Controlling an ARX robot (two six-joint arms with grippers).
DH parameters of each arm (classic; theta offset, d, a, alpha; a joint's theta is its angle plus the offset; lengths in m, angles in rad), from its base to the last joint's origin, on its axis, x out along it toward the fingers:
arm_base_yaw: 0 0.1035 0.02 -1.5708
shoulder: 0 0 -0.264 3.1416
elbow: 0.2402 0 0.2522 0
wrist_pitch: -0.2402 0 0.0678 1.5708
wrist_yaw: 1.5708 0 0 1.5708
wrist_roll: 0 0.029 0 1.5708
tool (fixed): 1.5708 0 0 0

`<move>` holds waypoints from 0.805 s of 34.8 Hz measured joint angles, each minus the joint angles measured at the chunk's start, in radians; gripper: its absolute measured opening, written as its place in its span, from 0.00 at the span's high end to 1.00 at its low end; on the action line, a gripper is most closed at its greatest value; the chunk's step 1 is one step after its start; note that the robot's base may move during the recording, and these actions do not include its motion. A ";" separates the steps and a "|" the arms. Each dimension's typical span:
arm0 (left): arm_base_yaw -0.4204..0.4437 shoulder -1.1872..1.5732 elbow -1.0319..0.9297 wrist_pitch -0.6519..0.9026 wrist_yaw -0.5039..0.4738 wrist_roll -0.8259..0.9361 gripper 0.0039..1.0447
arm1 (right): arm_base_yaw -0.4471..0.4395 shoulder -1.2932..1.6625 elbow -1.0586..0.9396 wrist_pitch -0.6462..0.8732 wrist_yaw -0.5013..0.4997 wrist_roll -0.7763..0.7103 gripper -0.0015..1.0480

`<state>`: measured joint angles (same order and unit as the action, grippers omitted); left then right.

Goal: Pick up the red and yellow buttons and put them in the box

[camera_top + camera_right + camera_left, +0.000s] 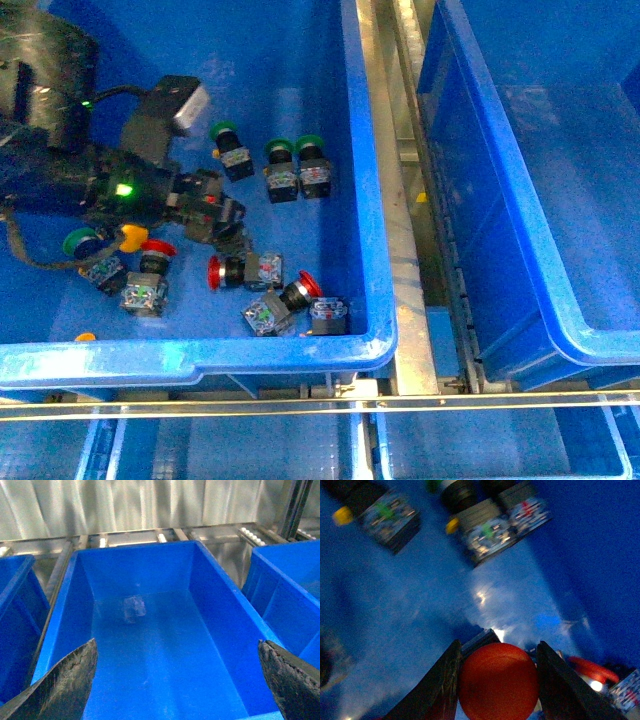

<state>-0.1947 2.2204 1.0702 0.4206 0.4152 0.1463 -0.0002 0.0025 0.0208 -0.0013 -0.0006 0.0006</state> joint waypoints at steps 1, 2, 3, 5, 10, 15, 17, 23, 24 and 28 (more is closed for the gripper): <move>0.010 -0.011 -0.024 0.014 -0.004 -0.012 0.66 | 0.000 0.000 0.000 0.000 0.000 0.000 0.07; 0.027 -0.026 -0.052 0.032 -0.004 -0.033 0.66 | 0.000 0.000 0.000 0.000 0.000 0.000 0.07; 0.038 -0.035 -0.070 0.043 -0.003 -0.046 0.66 | 0.000 0.000 0.000 0.000 0.000 0.000 0.07; 0.072 -0.076 -0.128 0.085 -0.014 -0.087 0.66 | 0.000 0.000 0.000 0.000 0.000 0.000 0.07; 0.106 -0.168 -0.212 0.173 0.006 -0.180 0.66 | 0.000 0.000 0.000 0.000 0.000 0.000 0.07; 0.123 -0.243 -0.257 0.246 0.021 -0.347 0.66 | 0.000 0.000 0.000 0.000 0.000 0.000 0.07; 0.124 -0.266 -0.275 0.259 0.031 -0.391 0.66 | 0.000 0.000 0.000 0.000 0.000 0.000 0.07; 0.116 -0.367 -0.349 0.319 0.062 -0.560 0.66 | 0.000 0.000 0.000 0.000 0.000 0.000 0.07; 0.108 -0.393 -0.362 0.328 0.065 -0.596 0.66 | 0.000 0.000 0.000 0.000 0.000 0.000 0.07; 0.083 -0.460 -0.391 0.341 0.087 -0.679 0.66 | 0.000 0.000 0.000 0.000 0.000 0.000 0.07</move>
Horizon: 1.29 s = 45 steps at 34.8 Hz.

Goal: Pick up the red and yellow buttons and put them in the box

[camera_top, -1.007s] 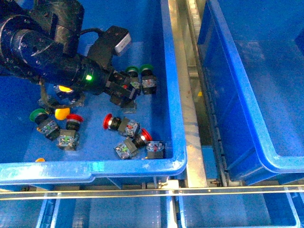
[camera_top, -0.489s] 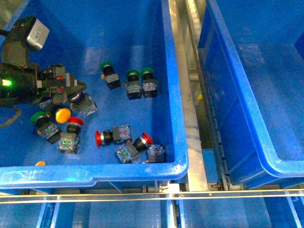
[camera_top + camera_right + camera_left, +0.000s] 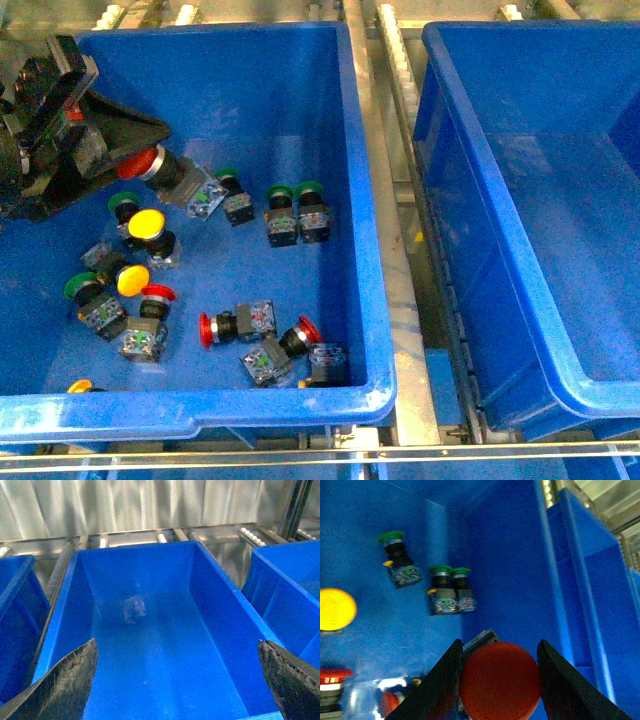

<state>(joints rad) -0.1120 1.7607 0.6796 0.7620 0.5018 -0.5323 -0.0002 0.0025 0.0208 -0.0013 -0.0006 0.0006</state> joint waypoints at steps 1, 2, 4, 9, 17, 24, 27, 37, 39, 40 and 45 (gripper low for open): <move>-0.010 -0.020 -0.008 0.002 0.006 -0.020 0.66 | 0.000 0.000 0.000 0.000 0.000 0.000 0.07; -0.016 -0.033 -0.013 0.005 0.011 -0.035 0.66 | 0.000 0.000 0.000 0.000 0.000 0.000 0.07; -0.029 -0.058 -0.023 0.005 0.023 -0.066 0.66 | 0.000 0.000 0.000 0.000 0.000 0.000 0.07; -0.065 -0.114 -0.032 0.012 0.049 -0.148 0.66 | 0.000 0.000 0.000 0.000 0.000 0.000 0.07; -0.124 -0.130 -0.005 0.006 0.056 -0.226 0.66 | 0.000 0.000 0.000 0.000 0.000 0.000 0.07; -0.178 -0.102 0.066 0.003 0.061 -0.268 0.66 | 0.000 0.000 0.000 0.000 0.000 0.000 0.07; -0.205 -0.075 0.091 0.003 0.059 -0.282 0.66 | 0.000 0.000 0.000 0.000 0.000 0.000 0.07; -0.281 0.005 0.161 0.036 0.024 -0.377 0.67 | 0.000 0.000 0.000 0.000 0.000 0.000 0.07; -0.297 0.026 0.180 0.048 0.003 -0.404 0.67 | 0.000 0.000 0.000 0.000 0.000 0.000 0.07; -0.304 0.034 0.189 0.053 -0.008 -0.416 0.67 | 0.000 0.000 0.000 0.000 0.000 0.000 0.07; -0.338 0.065 0.231 0.077 -0.046 -0.466 0.67 | 0.000 0.000 0.000 0.000 0.000 0.000 0.07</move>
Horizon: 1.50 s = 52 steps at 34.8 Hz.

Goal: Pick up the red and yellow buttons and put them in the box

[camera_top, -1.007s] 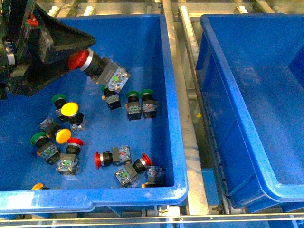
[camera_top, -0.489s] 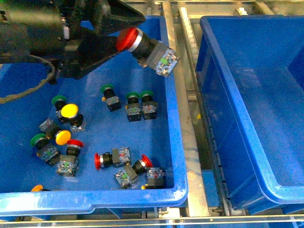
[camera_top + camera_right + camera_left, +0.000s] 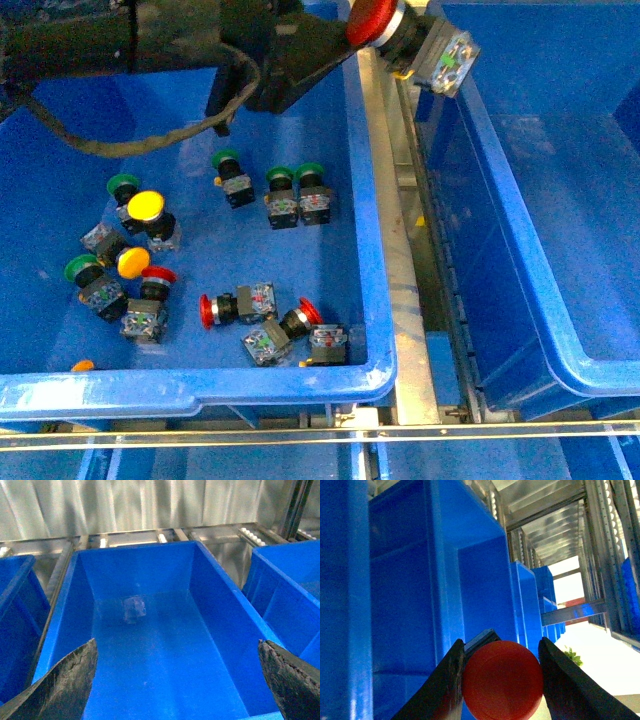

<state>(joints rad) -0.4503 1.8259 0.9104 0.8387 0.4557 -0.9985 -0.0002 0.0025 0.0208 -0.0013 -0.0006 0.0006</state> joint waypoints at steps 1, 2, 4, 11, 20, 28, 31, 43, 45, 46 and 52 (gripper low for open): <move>-0.012 0.010 0.015 0.006 -0.010 -0.016 0.67 | 0.000 0.000 0.000 0.000 0.000 0.000 0.07; -0.021 0.015 0.026 0.008 -0.014 -0.023 0.67 | 0.000 0.000 0.000 0.000 0.000 0.000 0.07; -0.037 0.027 0.043 0.008 -0.022 -0.032 0.67 | 0.000 0.000 0.000 0.000 0.000 0.000 0.07; -0.105 0.080 0.086 0.005 -0.064 -0.061 0.67 | 0.000 0.000 0.000 0.000 0.000 0.000 0.07; -0.176 0.153 0.114 0.029 -0.095 -0.105 0.67 | 0.000 0.000 0.000 0.000 0.000 0.000 0.07; -0.181 0.173 0.129 0.053 -0.109 -0.125 0.67 | 0.000 0.000 0.000 0.000 0.000 0.000 0.07; -0.177 0.179 0.132 0.053 -0.109 -0.126 0.67 | 0.000 0.000 0.000 0.000 0.000 0.000 0.07; -0.154 0.206 0.181 0.043 -0.105 -0.125 0.67 | 0.000 0.000 0.000 0.000 0.000 0.000 0.07; -0.154 0.211 0.187 0.042 -0.103 -0.125 0.67 | 0.000 0.000 0.000 0.000 0.000 0.000 0.07; -0.154 0.215 0.188 0.042 -0.100 -0.125 0.67 | 0.000 0.000 0.000 0.000 0.000 0.000 0.07; -0.154 0.227 0.190 0.038 -0.096 -0.125 0.67 | -0.064 0.196 0.093 -0.176 -0.053 -0.081 0.07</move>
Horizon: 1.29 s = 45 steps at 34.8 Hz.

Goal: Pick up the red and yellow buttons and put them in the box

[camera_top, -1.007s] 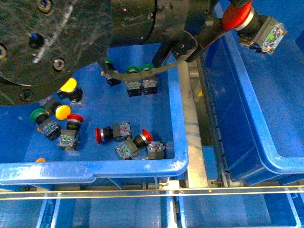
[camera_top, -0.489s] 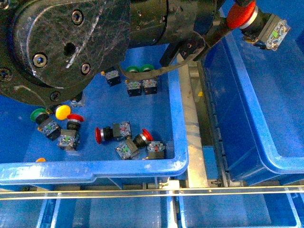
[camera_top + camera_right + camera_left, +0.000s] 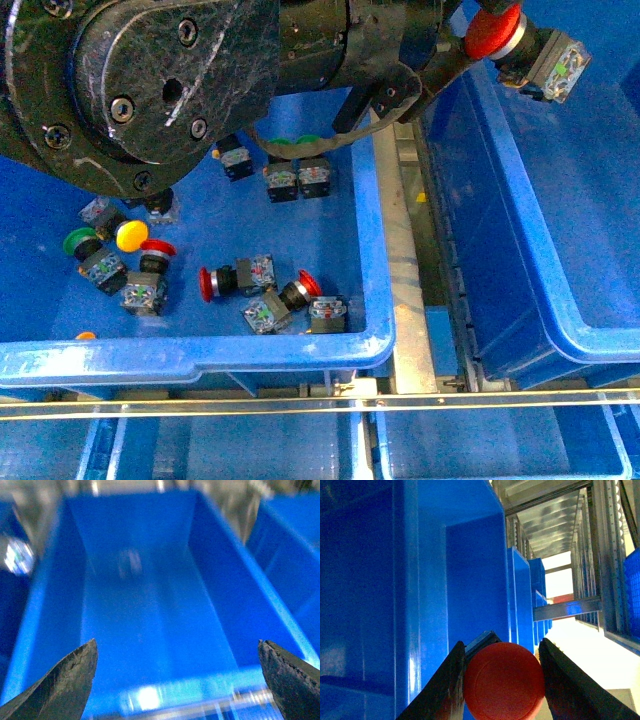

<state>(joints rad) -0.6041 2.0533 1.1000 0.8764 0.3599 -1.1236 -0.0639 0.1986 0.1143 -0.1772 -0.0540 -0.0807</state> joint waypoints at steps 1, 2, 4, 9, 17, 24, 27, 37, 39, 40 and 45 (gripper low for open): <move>0.000 0.001 0.000 0.000 0.000 0.000 0.67 | -0.027 0.090 0.025 0.018 -0.038 -0.044 0.07; 0.000 0.001 0.000 0.000 0.002 0.000 0.67 | -0.049 0.192 0.045 0.063 -0.084 -0.087 0.07; -0.001 0.001 0.000 0.000 0.003 0.000 0.67 | -0.050 0.319 0.071 0.135 -0.151 -0.172 0.07; 0.002 0.003 0.000 -0.001 -0.001 0.001 0.67 | 0.007 0.621 0.149 0.305 -0.291 -0.365 0.07; 0.004 0.003 0.000 0.000 -0.009 0.000 0.67 | 0.108 0.858 0.192 0.465 -0.317 -0.485 0.07; 0.003 0.003 0.000 0.003 -0.021 -0.001 0.67 | 0.205 1.043 0.257 0.639 -0.308 -0.503 0.07; 0.001 0.003 0.000 0.008 -0.024 -0.005 0.67 | 0.247 1.110 0.293 0.681 -0.300 -0.510 0.07; -0.024 0.012 0.002 0.008 -0.032 -0.021 0.67 | 0.350 1.209 0.343 0.788 -0.259 -0.497 0.07; -0.028 0.014 0.002 0.008 -0.032 -0.024 0.67 | 0.359 1.233 0.354 0.820 -0.251 -0.485 0.07; -0.030 0.014 0.003 0.008 -0.035 -0.026 0.67 | 0.362 1.245 0.357 0.837 -0.246 -0.480 0.07; -0.035 0.014 0.006 0.008 -0.039 -0.026 0.67 | 0.365 1.298 0.382 0.913 -0.216 -0.480 0.07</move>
<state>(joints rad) -0.6388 2.0674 1.1057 0.8845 0.3206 -1.1496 0.3012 1.4963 0.4961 0.7361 -0.2699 -0.5602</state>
